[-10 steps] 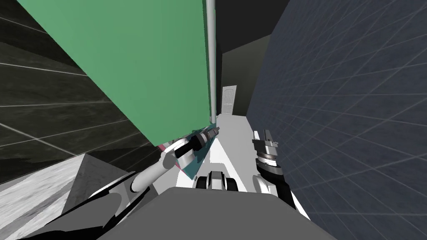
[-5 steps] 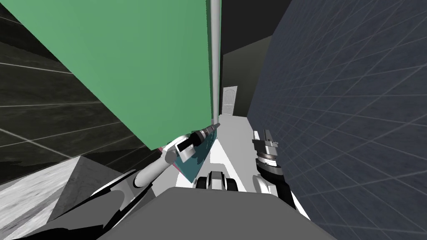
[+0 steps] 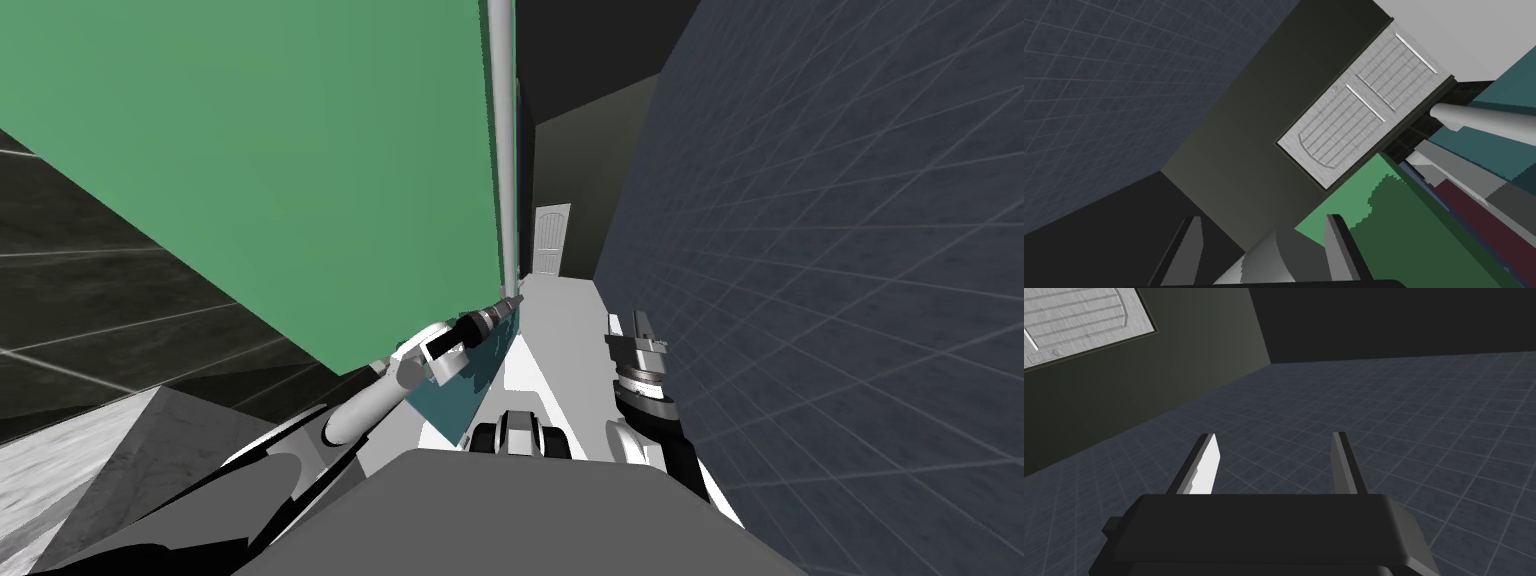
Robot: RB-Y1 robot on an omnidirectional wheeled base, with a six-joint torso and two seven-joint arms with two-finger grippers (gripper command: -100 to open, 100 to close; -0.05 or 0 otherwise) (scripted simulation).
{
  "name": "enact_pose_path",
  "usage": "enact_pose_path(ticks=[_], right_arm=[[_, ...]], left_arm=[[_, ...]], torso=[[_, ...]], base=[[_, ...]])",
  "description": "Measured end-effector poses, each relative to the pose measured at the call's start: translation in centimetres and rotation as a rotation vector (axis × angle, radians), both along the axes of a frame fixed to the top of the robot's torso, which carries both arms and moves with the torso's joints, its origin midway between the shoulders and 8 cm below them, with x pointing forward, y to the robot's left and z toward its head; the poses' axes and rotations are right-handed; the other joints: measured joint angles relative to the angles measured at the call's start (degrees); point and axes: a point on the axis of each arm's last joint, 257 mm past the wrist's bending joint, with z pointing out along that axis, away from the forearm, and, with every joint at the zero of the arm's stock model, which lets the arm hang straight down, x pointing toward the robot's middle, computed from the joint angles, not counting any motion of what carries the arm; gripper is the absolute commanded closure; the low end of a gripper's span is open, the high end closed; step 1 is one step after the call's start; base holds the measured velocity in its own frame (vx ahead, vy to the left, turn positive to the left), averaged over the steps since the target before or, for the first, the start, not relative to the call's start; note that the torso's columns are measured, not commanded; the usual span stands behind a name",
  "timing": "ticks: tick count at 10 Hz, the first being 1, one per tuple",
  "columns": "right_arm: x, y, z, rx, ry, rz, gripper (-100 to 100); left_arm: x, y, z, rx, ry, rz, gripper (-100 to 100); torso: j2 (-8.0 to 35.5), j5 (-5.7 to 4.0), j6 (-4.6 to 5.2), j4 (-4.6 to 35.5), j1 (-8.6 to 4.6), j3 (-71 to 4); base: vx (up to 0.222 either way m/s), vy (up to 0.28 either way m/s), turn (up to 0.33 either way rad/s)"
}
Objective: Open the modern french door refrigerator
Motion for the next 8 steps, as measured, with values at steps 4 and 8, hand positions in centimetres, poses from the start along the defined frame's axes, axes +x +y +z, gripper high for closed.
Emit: enact_pose_path(ticks=[4,8], right_arm=[[0.0,0.0,0.0,0.000,0.000,0.000,0],[0.0,0.0,0.0,0.000,0.000,0.000,0]], left_arm=[[-2.6,-2.5,-0.5,0.010,0.015,-0.079,100],[-4.9,-4.0,-0.8,0.012,0.022,-0.132,100]], torso=[[0.72,-0.06,-0.06,0.52,-0.17,0.41],[0.45,0.00,-0.02,0.53,0.00,0.16]], base=[[-0.088,0.076,-0.112],[-0.068,0.048,-0.077]])
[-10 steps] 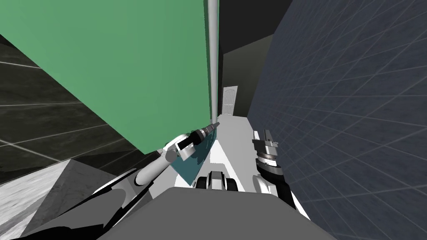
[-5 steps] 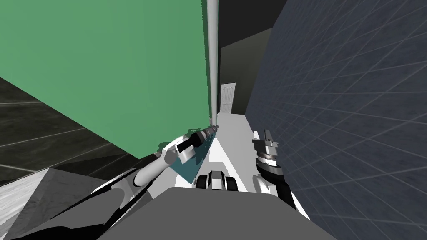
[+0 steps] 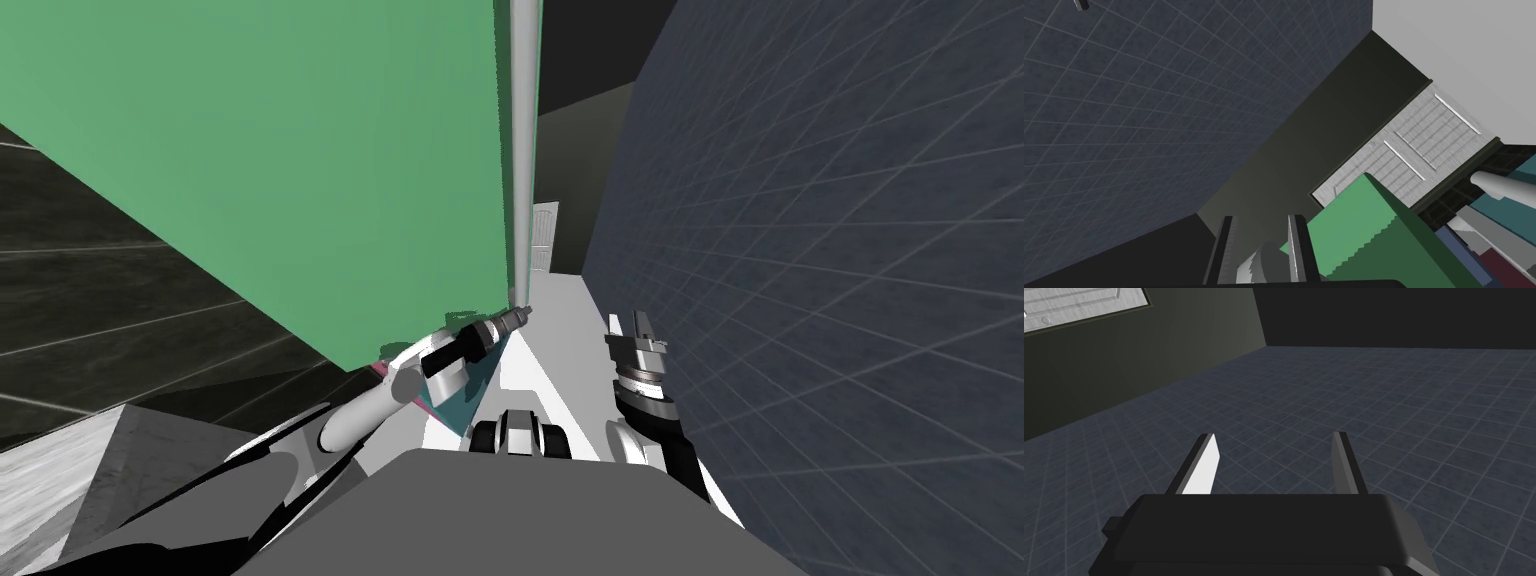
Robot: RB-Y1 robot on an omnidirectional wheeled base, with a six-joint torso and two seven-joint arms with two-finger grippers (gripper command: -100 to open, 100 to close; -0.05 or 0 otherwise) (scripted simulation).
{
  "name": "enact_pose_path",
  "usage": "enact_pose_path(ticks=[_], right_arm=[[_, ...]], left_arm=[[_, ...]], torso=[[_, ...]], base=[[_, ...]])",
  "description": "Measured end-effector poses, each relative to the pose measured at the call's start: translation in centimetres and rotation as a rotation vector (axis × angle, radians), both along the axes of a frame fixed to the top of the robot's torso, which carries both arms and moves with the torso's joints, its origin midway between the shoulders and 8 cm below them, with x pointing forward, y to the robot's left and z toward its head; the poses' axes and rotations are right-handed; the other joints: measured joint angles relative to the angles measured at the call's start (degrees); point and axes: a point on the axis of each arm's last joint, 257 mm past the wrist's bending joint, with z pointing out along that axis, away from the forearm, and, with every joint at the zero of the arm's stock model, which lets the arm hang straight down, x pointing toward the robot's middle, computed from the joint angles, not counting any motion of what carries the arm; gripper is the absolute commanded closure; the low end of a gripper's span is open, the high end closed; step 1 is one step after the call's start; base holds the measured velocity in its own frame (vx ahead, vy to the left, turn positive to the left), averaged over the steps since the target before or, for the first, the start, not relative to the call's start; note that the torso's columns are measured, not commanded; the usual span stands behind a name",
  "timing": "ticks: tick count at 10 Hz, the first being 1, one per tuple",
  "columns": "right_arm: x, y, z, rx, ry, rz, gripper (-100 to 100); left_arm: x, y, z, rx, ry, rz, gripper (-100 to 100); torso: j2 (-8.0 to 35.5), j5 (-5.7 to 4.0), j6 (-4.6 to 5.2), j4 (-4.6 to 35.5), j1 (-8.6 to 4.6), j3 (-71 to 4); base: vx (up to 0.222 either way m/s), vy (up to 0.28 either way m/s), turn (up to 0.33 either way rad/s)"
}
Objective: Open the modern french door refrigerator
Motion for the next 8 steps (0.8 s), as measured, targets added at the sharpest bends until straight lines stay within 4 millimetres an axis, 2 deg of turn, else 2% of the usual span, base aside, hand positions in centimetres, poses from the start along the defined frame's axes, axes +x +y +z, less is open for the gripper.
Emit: enact_pose_path(ticks=[3,8], right_arm=[[0.0,0.0,0.0,0.000,0.000,0.000,0],[0.0,0.0,0.0,0.000,0.000,0.000,0]], left_arm=[[-1.5,-0.9,-0.4,0.008,0.012,-0.035,100],[-5.8,-3.0,-0.1,0.009,0.009,-0.132,100]], torso=[[-0.20,0.01,-0.04,-0.27,0.01,-0.07],[0.03,0.11,-0.12,0.05,0.17,-0.04]], base=[[-0.048,0.056,-0.110],[-0.070,0.073,-0.100]])
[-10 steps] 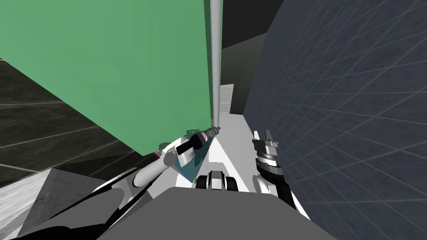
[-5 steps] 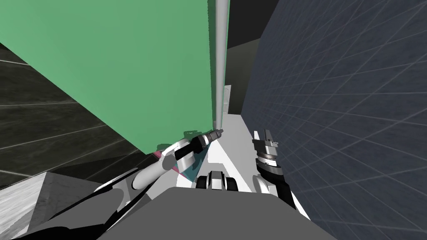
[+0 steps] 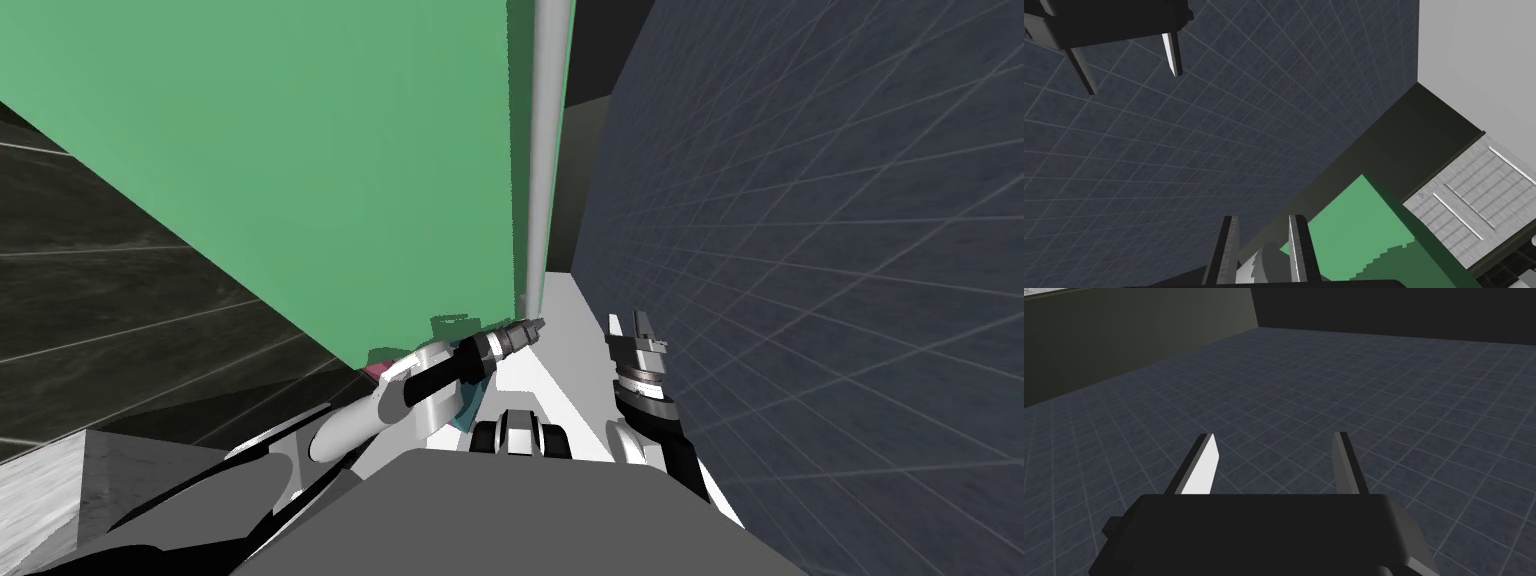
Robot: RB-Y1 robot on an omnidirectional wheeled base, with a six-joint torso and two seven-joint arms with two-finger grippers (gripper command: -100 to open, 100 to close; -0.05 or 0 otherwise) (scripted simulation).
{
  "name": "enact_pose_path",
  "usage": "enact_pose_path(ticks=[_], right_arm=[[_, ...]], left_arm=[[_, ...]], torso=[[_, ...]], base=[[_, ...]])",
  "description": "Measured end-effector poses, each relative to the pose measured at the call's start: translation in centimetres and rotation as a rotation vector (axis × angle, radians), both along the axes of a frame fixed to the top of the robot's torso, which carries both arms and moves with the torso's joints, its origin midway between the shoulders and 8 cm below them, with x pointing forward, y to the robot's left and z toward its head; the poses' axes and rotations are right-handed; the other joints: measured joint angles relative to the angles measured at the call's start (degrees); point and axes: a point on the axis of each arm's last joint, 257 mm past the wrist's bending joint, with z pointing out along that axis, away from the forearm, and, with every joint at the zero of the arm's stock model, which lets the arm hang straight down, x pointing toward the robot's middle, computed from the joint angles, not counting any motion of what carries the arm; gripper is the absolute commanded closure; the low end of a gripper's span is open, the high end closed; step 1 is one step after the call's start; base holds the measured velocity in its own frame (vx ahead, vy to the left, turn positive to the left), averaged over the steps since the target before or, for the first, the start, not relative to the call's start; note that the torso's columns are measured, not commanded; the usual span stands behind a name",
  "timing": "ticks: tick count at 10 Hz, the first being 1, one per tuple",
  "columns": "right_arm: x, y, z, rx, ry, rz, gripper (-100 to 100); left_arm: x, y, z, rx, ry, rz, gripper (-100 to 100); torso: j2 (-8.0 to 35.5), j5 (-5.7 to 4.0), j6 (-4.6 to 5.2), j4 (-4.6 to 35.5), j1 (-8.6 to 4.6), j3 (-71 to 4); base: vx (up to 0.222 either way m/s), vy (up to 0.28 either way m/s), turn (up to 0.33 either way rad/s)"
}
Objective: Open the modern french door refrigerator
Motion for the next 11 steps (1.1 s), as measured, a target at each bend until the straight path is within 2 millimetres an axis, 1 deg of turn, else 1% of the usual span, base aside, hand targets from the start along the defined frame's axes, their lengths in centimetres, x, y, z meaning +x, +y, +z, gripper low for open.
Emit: enact_pose_path(ticks=[3,4,5,6,7,11], right_arm=[[0.0,0.0,0.0,0.000,0.000,0.000,0],[0.0,0.0,0.0,0.000,0.000,0.000,0],[0.0,0.0,0.0,0.000,0.000,0.000,0],[0.0,0.0,0.0,0.000,0.000,0.000,0],[0.0,0.0,0.0,0.000,0.000,0.000,0],[0.0,0.0,0.0,0.000,0.000,0.000,0]], left_arm=[[-2.3,-1.0,0.1,-0.004,-0.009,-0.056,100],[-2.4,-1.0,-0.4,0.002,0.001,-0.057,100],[-1.8,0.1,-0.6,0.001,0.013,-0.039,100],[-1.6,0.7,-0.7,-0.006,0.014,-0.030,100],[-1.3,1.7,-0.7,-0.014,0.017,-0.014,-100],[-1.6,1.2,1.7,-0.012,0.019,-0.043,-100]], torso=[[0.14,0.05,-0.04,0.08,0.05,0.05],[-0.15,0.02,-0.05,-0.14,-0.01,-0.08],[-0.35,0.04,-0.12,-0.36,0.07,-0.18],[-0.47,0.04,-0.08,-0.45,0.16,-0.19],[-0.51,0.09,-0.14,-0.52,0.30,-0.20],[-0.83,-0.13,0.09,-0.74,-0.29,-0.34]], base=[[-0.050,0.039,-0.057],[-0.063,-0.037,-0.163],[-0.068,-0.030,-0.075],[-0.075,-0.027,-0.149],[-0.040,-0.032,0.047],[0.018,-0.015,0.074]])
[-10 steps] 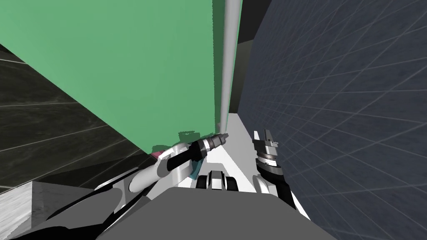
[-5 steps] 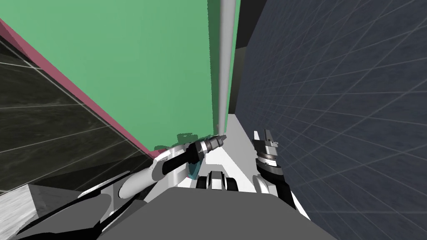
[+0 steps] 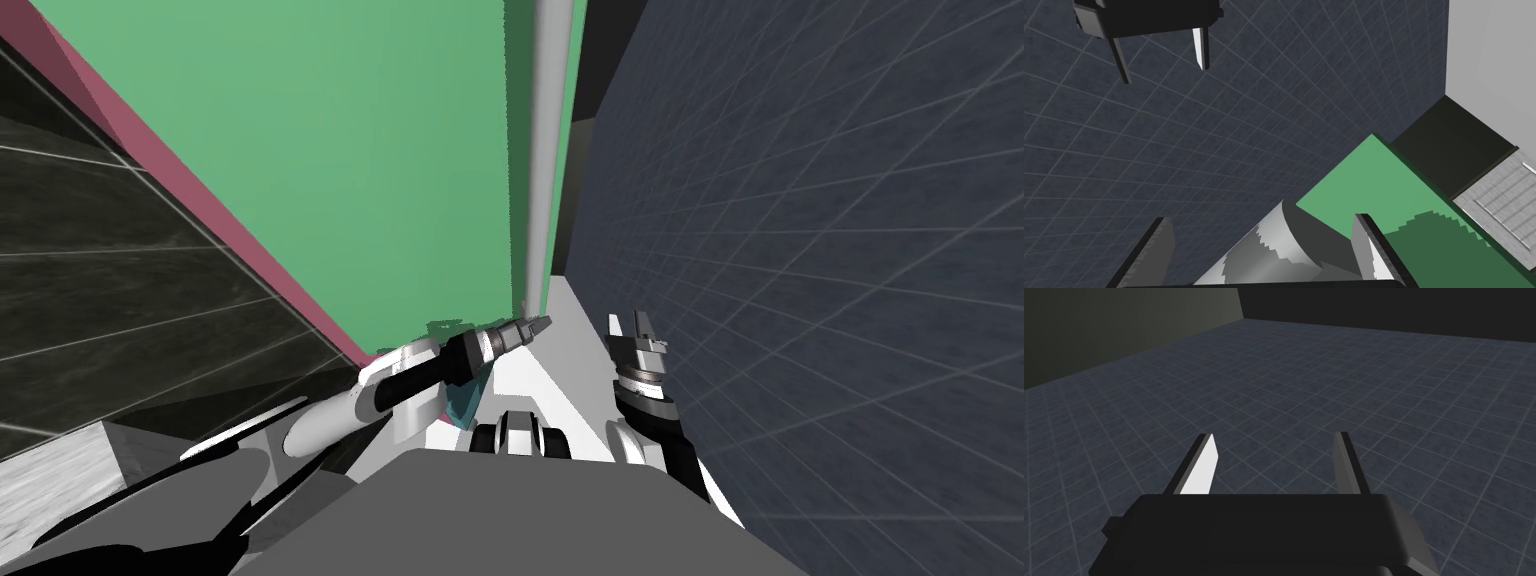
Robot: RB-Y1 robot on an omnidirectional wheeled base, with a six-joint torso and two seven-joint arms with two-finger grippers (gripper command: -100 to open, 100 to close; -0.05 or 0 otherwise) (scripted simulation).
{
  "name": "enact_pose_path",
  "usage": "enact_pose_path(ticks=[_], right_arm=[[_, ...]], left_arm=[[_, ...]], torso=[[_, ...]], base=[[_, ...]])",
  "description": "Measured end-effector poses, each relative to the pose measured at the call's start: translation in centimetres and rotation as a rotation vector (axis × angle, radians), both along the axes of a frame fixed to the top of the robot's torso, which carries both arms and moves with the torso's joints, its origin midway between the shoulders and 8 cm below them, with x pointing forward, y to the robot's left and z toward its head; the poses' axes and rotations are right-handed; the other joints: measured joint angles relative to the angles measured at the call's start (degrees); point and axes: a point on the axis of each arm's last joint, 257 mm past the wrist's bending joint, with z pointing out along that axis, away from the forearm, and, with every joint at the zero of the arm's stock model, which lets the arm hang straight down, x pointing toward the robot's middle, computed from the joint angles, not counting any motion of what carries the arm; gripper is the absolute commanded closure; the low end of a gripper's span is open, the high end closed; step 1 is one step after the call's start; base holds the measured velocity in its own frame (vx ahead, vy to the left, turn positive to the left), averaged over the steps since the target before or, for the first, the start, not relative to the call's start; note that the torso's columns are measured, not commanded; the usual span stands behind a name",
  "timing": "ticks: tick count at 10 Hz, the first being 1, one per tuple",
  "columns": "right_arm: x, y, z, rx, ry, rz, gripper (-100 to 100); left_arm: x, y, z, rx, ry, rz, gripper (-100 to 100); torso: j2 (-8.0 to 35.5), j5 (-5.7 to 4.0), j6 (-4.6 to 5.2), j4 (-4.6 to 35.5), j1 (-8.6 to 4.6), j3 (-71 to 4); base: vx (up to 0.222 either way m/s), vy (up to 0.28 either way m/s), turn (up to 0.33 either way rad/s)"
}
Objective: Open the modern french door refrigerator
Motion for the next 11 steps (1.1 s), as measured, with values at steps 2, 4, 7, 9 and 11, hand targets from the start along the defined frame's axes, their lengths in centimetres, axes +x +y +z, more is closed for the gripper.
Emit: enact_pose_path(ticks=[2,4,7,9,11], right_arm=[[0.00,0.00,0.00,0.000,0.000,0.000,0],[0.00,0.00,0.00,0.000,0.000,0.000,0],[0.00,0.00,0.00,0.000,0.000,0.000,0],[0.00,0.00,0.00,0.000,0.000,0.000,0],[0.00,0.00,0.00,0.000,0.000,0.000,0]], left_arm=[[0.02,-0.06,0.45,0.012,0.016,-0.007,-100],[-0.05,-0.17,0.98,0.023,0.026,-0.013,-100],[0.17,-0.14,0.77,0.037,0.041,-0.008,0],[0.26,-0.07,0.40,0.042,0.050,-0.004,0],[0.26,-0.05,0.20,0.044,0.056,-0.004,0]], torso=[[0.30,0.00,0.02,0.31,-0.02,0.10],[0.72,0.00,0.06,0.60,-0.03,0.32],[0.66,0.01,0.03,0.35,0.02,0.39],[0.31,0.03,0.00,0.18,0.07,0.18],[0.13,0.02,-0.01,0.07,0.07,0.08]], base=[[0.005,-0.021,0.058],[0.009,-0.018,0.069],[0.012,-0.002,0.004],[0.000,0.000,0.000],[0.000,0.000,0.000]])
